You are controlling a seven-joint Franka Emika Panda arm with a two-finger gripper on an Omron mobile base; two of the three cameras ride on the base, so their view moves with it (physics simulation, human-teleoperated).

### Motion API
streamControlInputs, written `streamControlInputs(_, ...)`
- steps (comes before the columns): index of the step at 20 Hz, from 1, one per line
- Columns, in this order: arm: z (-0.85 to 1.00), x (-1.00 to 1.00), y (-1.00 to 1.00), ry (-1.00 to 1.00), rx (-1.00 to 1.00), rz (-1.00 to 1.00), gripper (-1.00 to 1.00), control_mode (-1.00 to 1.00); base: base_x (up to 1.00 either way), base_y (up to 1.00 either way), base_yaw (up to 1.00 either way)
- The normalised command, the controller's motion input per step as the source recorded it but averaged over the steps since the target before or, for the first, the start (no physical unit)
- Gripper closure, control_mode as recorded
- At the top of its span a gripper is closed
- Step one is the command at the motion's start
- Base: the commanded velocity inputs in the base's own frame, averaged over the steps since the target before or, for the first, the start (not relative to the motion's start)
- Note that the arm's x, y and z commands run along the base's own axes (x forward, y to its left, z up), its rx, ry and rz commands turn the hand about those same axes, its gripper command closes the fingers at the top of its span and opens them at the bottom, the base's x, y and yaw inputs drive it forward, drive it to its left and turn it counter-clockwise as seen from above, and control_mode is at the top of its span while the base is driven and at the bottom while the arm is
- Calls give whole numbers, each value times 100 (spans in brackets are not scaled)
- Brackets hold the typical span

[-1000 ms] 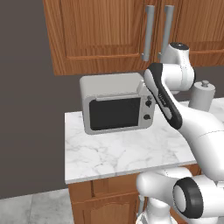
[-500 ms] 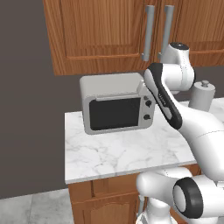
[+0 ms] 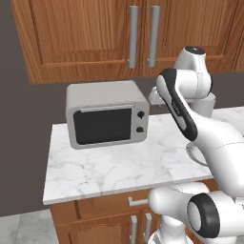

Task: Open the toaster oven door. Place the bread on the top rack in the toaster oven and place the chicken drumstick on the bottom rack.

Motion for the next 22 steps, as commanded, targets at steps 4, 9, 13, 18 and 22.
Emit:
streamControlInputs(4,0,0,0,0,0,0,-100,100,16,-35,-4)
streamControlInputs(9,0,0,0,0,0,0,-100,100,22,-39,-10)
streamControlInputs(13,0,0,0,0,0,0,-100,100,29,-46,-5)
streamControlInputs(18,0,0,0,0,0,0,-100,100,43,-25,-1)
streamControlInputs(22,0,0,0,0,0,0,-100,100,50,-18,0)
